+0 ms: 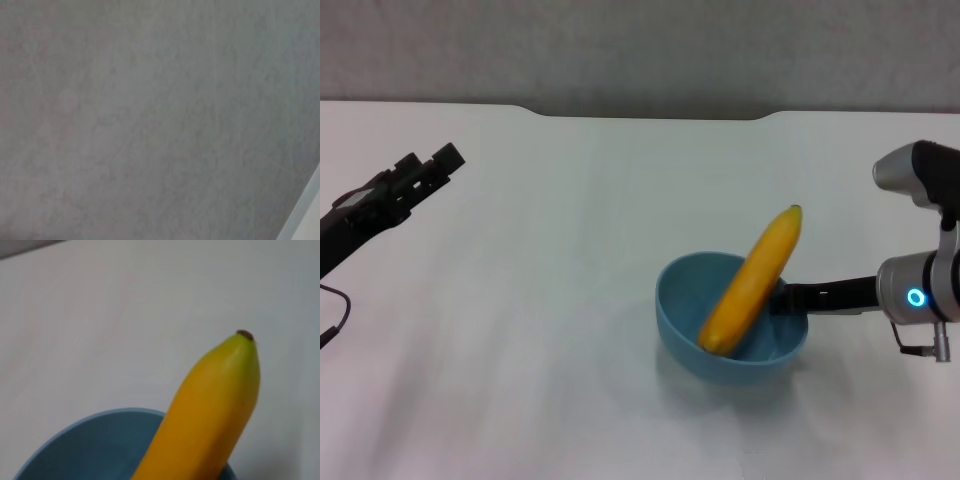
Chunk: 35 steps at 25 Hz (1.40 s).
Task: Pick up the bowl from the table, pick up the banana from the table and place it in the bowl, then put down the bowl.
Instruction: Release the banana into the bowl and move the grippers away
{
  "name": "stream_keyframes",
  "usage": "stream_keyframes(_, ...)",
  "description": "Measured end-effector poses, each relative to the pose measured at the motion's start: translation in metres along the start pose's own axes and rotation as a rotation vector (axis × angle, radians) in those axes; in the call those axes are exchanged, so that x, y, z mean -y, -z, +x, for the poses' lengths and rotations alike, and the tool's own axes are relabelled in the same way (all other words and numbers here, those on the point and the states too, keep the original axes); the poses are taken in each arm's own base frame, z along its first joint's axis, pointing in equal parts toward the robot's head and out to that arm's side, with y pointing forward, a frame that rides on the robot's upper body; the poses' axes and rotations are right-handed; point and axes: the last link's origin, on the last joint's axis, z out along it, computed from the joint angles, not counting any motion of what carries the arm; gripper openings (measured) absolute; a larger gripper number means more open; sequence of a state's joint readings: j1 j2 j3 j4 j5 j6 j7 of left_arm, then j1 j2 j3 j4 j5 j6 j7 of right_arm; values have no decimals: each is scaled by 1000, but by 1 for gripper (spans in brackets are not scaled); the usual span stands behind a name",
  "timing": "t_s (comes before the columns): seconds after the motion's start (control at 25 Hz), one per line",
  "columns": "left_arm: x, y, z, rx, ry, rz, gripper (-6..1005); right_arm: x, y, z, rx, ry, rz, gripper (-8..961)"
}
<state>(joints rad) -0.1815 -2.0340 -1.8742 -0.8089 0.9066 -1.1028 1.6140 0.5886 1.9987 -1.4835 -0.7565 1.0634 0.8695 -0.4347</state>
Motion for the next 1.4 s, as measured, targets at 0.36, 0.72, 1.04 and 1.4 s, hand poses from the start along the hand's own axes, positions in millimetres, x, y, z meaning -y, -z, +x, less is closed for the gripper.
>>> stream_keyframes(0.36, -2, -4, 1, 1, -9, -11, 897, -14, 0, -26, -1, 91, 27, 108)
stream_keyframes(0.72, -6, -10, 0, 4, -10, -29, 898, -18, -7, -41, 17, 174, 90, 110)
stream_keyframes(1.04, -6, -12, -3, 9, -4, -33, 898, -25, -17, -45, 73, 260, 132, 113)
stream_keyframes(1.4, -3, -11, -7, 10, 12, -22, 898, -46, -35, -31, 104, 300, 91, 115)
